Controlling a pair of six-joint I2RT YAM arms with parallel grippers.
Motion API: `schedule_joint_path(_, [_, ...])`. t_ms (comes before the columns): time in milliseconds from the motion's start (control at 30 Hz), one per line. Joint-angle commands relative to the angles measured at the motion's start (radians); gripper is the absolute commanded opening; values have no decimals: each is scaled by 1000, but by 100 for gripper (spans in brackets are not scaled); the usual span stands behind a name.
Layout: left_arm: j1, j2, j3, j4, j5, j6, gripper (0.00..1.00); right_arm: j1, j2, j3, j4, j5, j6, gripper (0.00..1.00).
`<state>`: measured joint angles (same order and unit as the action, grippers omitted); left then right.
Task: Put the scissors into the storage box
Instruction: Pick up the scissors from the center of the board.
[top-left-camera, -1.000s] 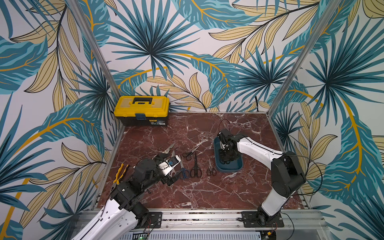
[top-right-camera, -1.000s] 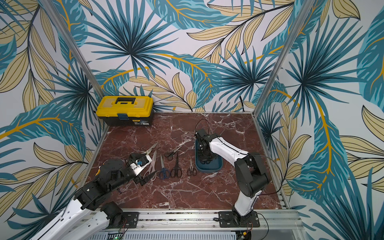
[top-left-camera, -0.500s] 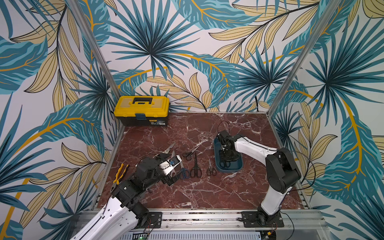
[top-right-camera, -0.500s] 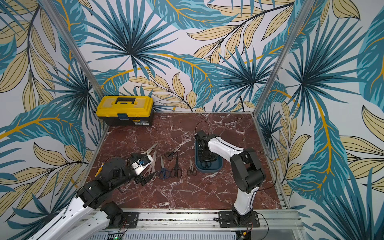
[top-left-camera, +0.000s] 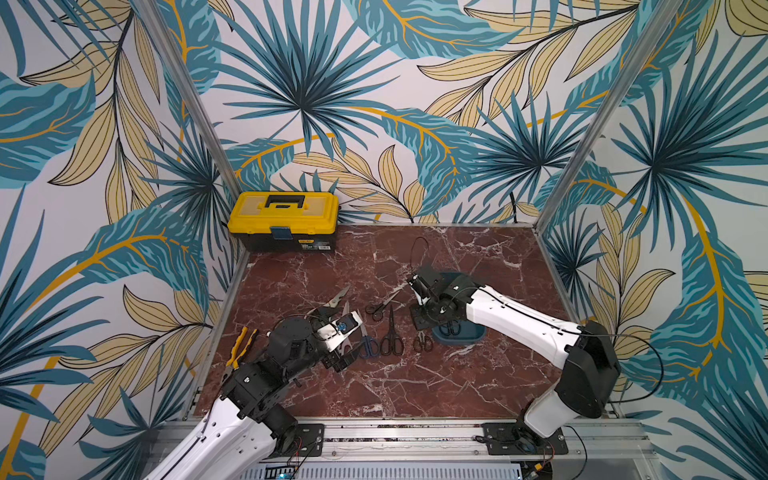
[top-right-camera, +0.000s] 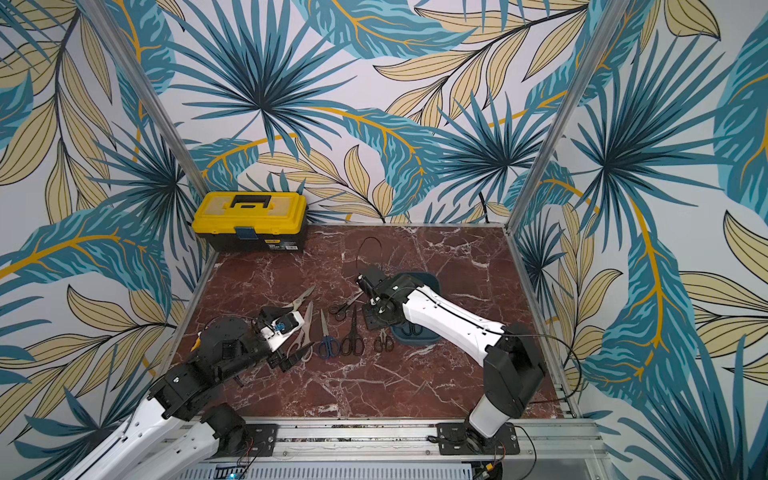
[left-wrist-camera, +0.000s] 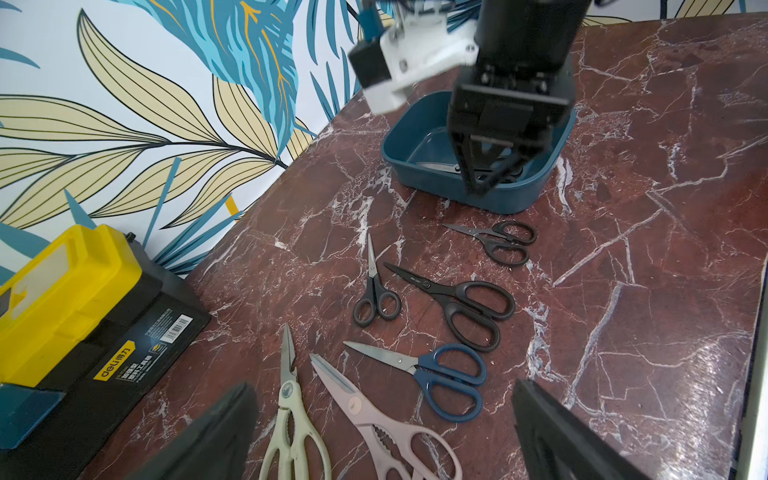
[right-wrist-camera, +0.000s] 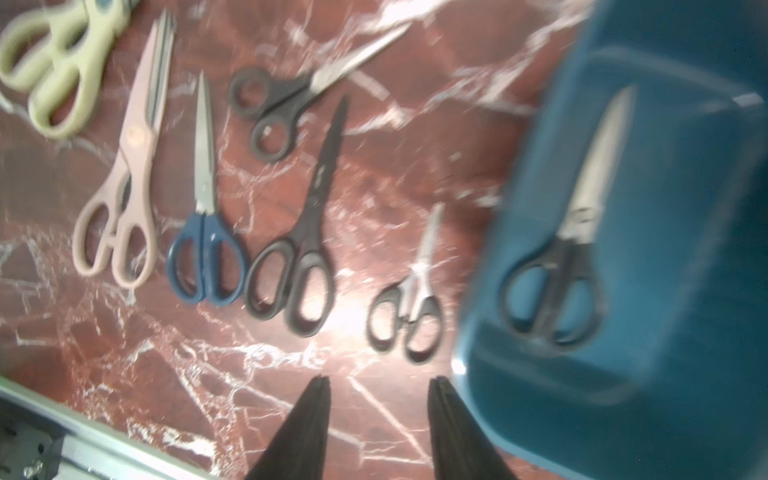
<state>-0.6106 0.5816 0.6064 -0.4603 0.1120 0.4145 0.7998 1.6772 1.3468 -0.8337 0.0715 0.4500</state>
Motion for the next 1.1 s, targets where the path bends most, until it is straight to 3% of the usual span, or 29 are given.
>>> schedule_joint_path(0, [5,-7,7,3,16,11,100,72,104,35,7,-40,73,44])
schedule_joint_path(367, [9,-3,12,-17,49,35,100,87,337,166,14,-99,119,44])
schedule_joint_path(867, [12,-2,19,-21,77,27,100,90,468,223,-34,-72,139,43])
schedule_joint_path(1000, [12,-10,12,-13,77,24,100,88,502,250,-50,-47,119,36])
schedule_joint_path(1067, [12,-11,19,-14,72,19,100,87,499,254,-52,-32,114,28])
